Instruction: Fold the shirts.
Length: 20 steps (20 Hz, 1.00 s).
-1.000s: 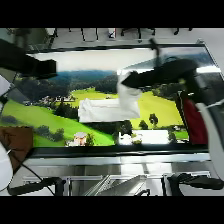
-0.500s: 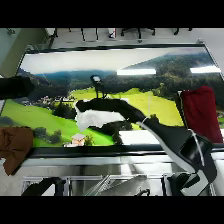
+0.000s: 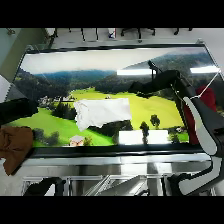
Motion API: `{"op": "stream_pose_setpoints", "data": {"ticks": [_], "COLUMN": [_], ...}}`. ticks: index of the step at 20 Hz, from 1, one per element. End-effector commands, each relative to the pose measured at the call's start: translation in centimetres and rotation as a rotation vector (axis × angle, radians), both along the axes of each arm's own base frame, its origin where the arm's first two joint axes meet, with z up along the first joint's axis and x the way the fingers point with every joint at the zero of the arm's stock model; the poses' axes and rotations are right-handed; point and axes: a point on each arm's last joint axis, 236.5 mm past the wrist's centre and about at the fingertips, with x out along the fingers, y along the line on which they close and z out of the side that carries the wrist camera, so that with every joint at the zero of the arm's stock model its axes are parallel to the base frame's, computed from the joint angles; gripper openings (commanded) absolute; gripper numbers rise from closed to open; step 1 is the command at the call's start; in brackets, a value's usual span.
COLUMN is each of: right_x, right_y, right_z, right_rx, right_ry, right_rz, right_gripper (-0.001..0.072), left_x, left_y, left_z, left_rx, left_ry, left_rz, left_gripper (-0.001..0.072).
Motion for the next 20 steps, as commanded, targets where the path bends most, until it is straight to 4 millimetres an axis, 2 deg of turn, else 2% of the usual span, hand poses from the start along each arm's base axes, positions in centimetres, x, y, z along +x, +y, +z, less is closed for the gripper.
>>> {"op": "stream_pose_setpoints", "data": {"ticks": [1,5,8,10,11,12,13,14,16,17,18,20], "right_x": [-3.1,-3.8,-4.2,-4.2,-4.0,-3.8,-3.8,-3.5,-2.6,-1.7,-0.5,2.5], "right_y": [-2.1,2.7,4.8,5.9,6.5,7.0,7.5,7.8,7.9,7.4,6.6,3.4], "right_z": [-4.6,-7.0,-8.9,-9.2,-9.2,-9.1,-8.8,-8.3,-6.0,-3.9,-1.5,4.6], "right_rx": [0.019,0.142,0.136,0.136,0.136,0.139,0.146,0.16,0.179,0.189,0.201,0.219], "right_ry": [0.224,0.278,0.292,0.282,0.269,0.26,0.25,0.236,0.192,0.148,0.093,-0.04], "right_rz": [0.025,0.076,0.086,0.087,0.084,0.084,0.087,0.095,0.109,0.113,0.103,0.04], "right_gripper": [0.0676,0.0675,0.0675,0.0672,0.0645,0.0486,0.0201,0.0029,0.0025,0.0025,0.0025,0.0024], "left_x": [-1.4,-2.4,-2.4,-2.4,-2.4,-2.4,-2.4,-2.4,-2.4,-2.4,-2.4,-2.4], "left_y": [0.0,0.0,0.0,0.0,0.0,0.0,0.0,0.0,0.0,0.0,0.0,0.0], "left_z": [-1.0,-2.8,-3.4,-3.4,-3.4,-3.4,-3.4,-3.4,-3.4,-3.4,-3.4,-3.4], "left_rx": [-0.003,-0.003,-0.003,-0.004,-0.004,-0.004,-0.004,-0.004,-0.004,-0.004,-0.004,-0.004], "left_ry": [0.003,0.034,0.051,0.05,0.05,0.05,0.05,0.05,0.05,0.051,0.051,0.05], "left_rz": [0.002,0.002,0.002,0.002,0.002,0.002,0.002,0.002,0.002,0.002,0.002,0.002], "left_gripper": [0.0014,0.0014,0.0015,0.0014,0.0014,0.0014,0.0014,0.0015,0.0014,0.0014,0.0014,0.0014]}}
